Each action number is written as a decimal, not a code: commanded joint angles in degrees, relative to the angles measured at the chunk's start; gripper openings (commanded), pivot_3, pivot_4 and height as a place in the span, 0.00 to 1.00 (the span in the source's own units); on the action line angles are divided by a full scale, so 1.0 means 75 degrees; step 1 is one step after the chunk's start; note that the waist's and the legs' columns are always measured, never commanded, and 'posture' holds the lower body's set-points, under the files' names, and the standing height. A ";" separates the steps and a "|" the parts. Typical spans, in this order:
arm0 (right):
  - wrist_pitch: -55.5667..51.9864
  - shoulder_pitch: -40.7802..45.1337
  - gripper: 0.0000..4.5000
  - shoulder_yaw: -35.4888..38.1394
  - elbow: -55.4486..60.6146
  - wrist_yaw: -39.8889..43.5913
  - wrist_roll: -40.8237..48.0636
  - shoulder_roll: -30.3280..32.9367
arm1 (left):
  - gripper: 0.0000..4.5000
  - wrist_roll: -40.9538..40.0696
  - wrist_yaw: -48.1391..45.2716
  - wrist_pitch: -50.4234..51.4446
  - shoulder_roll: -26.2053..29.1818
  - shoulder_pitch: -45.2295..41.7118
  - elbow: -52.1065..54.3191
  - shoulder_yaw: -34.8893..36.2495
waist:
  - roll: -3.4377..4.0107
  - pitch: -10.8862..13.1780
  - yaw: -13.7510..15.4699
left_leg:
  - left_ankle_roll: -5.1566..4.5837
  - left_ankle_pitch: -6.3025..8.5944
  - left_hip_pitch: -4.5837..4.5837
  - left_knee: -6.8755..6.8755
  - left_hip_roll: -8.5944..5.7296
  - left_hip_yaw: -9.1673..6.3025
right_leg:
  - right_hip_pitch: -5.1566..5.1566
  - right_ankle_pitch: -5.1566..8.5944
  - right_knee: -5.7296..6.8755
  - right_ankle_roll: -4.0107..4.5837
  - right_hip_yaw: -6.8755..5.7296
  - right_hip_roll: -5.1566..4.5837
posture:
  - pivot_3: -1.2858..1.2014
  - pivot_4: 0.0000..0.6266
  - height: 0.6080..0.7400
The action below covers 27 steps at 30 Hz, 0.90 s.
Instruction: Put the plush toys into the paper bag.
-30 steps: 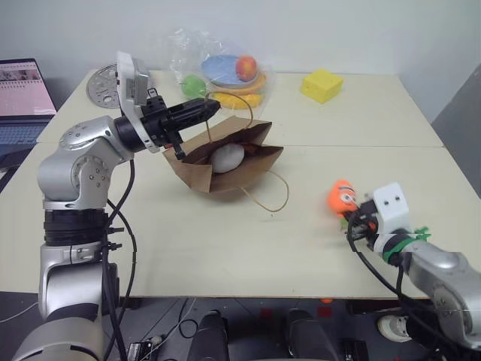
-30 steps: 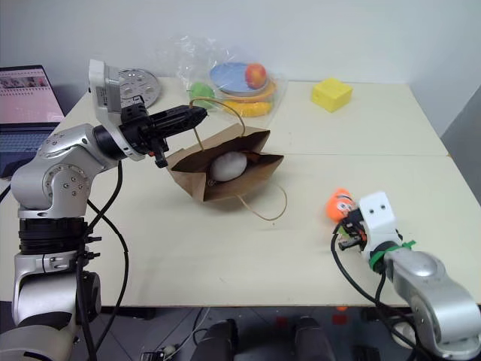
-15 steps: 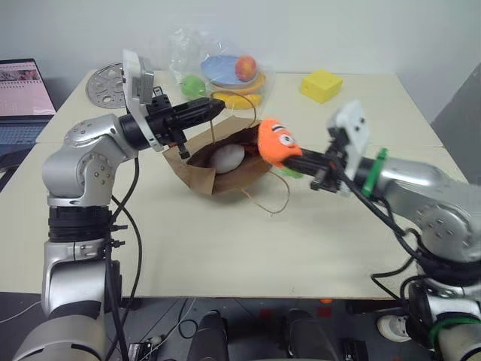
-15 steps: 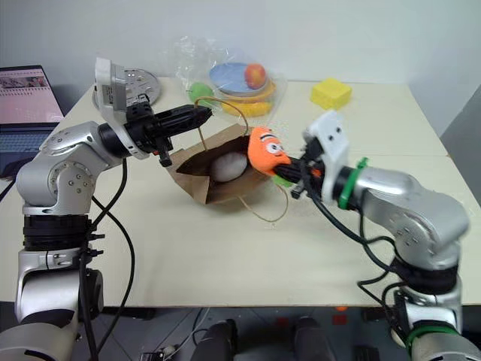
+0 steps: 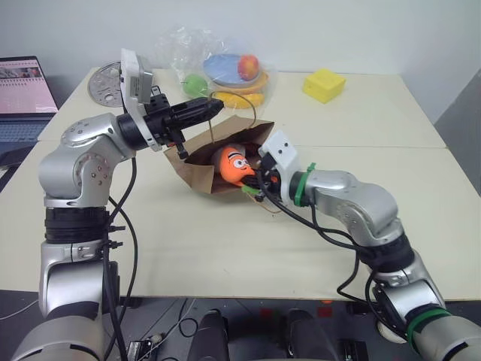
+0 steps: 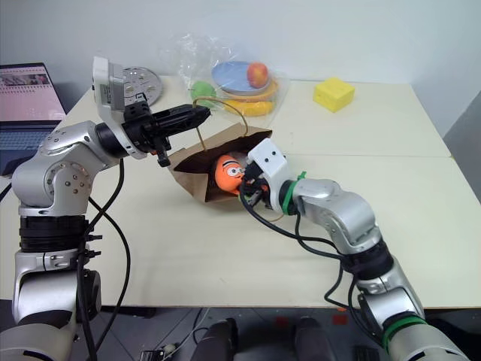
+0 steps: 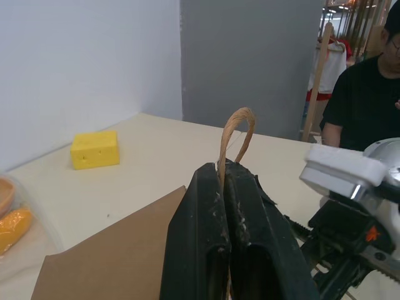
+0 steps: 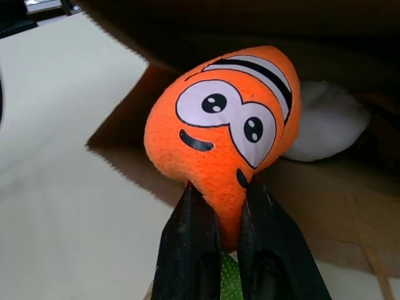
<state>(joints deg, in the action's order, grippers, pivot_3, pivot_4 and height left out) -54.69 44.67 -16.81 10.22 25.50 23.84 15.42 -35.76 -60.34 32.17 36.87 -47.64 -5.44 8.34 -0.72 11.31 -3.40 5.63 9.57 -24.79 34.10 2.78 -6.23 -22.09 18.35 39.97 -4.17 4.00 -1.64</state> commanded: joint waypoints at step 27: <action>-0.0651 0.0040 0.99 0.0914 0.0696 0.0148 -0.0327 0.0002 | 0.00 -0.0103 0.0033 0.0006 0.0036 -0.0068 0.0337 0.0154 | 0.0000 0.0000 0.0008 | 0.0000 0.0000 0.0000 -0.0005 0.0000 -0.0001 | -0.0003 -0.0001 0.0001 0.0001 -0.0001 0.0000 | 0.52 0.24 1.00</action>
<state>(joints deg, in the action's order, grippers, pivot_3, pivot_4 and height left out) -58.57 45.20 -11.74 11.83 26.11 20.17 14.90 -36.10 -60.20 33.15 36.78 -46.90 -3.90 8.32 -0.71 11.31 -3.33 5.63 9.57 -24.80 34.07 2.78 -6.23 -22.11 18.35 39.98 -4.16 3.99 -1.64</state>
